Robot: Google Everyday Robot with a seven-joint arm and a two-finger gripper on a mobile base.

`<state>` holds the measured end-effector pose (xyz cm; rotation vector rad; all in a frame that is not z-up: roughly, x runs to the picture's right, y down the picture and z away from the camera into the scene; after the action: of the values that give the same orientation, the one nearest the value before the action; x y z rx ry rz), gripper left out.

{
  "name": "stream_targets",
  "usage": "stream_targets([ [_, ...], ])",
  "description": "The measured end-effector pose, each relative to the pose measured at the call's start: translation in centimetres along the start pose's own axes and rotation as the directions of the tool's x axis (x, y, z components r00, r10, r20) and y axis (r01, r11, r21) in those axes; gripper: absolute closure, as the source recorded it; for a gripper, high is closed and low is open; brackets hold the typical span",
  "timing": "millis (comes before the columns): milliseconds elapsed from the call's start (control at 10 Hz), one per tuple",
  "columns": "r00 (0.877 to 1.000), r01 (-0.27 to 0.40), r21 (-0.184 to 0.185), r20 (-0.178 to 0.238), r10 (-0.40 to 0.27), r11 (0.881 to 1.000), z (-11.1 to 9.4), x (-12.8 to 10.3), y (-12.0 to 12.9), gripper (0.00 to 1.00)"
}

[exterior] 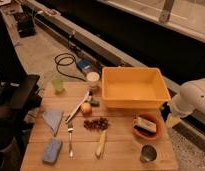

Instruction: Place apple in plastic cup

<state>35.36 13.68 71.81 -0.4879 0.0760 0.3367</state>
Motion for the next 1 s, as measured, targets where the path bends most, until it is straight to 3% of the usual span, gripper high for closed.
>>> stream_targets([
  [600,1.000,-0.002,0.007,-0.003,0.002,1.000,0.0,0.1,0.0,0.30],
  [800,1.000,-0.001,0.041,-0.018,0.001,0.999,-1.1,0.3,-0.9,0.30],
  [1000,0.999,0.035,0.101,-0.027,-0.033,0.994,-4.5,-0.6,-2.6,0.30],
])
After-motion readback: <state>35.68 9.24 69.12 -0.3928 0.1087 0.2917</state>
